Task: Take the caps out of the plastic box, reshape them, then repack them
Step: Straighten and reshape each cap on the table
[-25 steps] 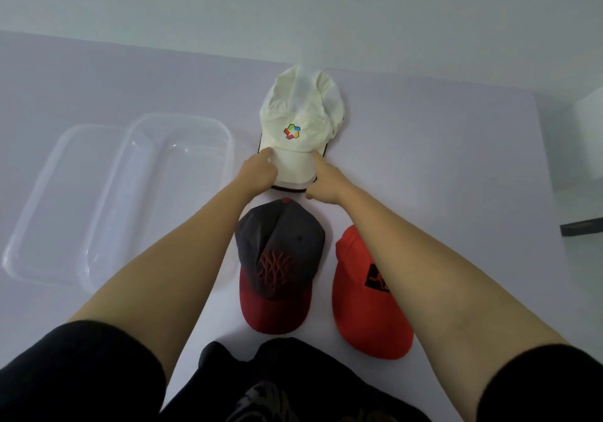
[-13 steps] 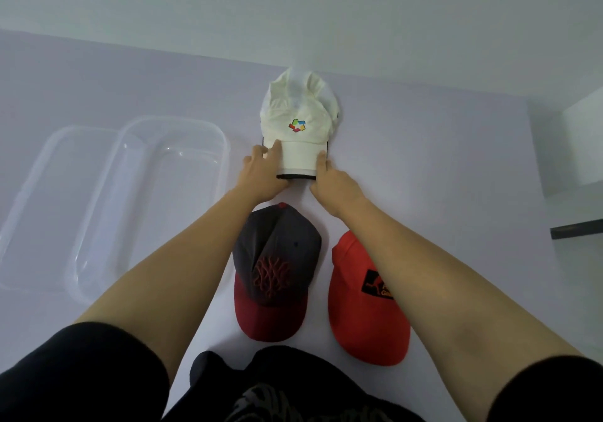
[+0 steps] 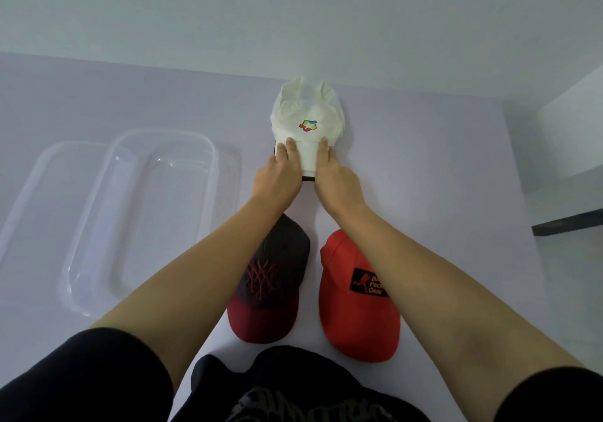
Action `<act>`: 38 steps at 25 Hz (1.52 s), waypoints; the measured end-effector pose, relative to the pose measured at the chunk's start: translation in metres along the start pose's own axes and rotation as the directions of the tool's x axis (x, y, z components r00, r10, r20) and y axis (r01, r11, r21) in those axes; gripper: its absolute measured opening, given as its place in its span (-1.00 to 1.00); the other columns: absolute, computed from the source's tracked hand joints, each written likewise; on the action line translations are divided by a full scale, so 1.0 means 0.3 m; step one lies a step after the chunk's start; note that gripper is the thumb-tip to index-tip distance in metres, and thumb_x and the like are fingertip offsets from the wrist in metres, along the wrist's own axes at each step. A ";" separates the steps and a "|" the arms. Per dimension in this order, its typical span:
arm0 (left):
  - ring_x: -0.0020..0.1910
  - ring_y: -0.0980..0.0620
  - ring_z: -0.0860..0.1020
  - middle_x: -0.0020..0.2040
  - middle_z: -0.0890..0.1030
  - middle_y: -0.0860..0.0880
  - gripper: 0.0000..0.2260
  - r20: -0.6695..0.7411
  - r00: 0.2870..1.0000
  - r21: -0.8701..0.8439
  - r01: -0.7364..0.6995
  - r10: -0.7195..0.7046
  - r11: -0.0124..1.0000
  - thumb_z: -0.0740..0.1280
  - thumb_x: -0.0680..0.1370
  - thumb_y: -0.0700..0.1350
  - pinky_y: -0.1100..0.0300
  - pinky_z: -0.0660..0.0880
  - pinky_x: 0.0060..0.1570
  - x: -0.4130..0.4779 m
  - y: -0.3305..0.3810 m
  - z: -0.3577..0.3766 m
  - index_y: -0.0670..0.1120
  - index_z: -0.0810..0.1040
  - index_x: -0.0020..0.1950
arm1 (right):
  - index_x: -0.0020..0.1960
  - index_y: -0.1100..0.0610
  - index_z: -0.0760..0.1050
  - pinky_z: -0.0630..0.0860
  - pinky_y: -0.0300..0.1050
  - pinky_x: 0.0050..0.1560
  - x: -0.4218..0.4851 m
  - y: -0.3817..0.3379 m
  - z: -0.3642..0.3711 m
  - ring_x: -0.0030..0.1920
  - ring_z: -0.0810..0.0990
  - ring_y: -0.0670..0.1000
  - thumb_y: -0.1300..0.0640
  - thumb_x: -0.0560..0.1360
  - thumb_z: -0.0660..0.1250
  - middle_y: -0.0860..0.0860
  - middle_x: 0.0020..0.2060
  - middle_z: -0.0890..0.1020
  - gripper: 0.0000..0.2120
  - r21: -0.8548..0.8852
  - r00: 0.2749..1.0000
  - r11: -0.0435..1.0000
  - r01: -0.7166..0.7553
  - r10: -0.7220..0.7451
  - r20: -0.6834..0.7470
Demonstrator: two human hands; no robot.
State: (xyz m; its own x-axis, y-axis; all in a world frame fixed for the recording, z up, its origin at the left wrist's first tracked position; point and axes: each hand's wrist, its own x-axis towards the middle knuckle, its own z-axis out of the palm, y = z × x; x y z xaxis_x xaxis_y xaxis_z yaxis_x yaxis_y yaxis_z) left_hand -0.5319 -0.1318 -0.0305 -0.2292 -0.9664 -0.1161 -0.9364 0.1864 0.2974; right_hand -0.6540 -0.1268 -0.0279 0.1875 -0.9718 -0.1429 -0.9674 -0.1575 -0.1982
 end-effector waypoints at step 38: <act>0.31 0.19 0.31 0.35 0.29 0.14 -0.52 -0.096 0.993 -0.806 -0.041 -0.063 0.591 0.14 0.60 -0.27 0.60 0.22 0.17 -0.082 0.096 -0.024 -0.09 0.13 0.50 | 0.51 0.09 0.11 0.45 -0.01 0.26 -0.070 0.112 -0.047 0.27 0.48 0.07 0.30 0.44 0.26 0.11 0.33 0.46 -0.31 0.771 0.951 0.636 0.020 0.225 -0.211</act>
State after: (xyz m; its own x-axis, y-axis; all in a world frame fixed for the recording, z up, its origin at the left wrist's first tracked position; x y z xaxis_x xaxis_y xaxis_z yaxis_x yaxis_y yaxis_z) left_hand -0.5511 -0.1039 -0.0122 -0.1432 -0.9888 -0.0428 -0.3298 0.0068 0.9440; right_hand -0.6927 -0.1142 -0.0179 -0.0754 -0.9969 0.0236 -0.4806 0.0156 -0.8768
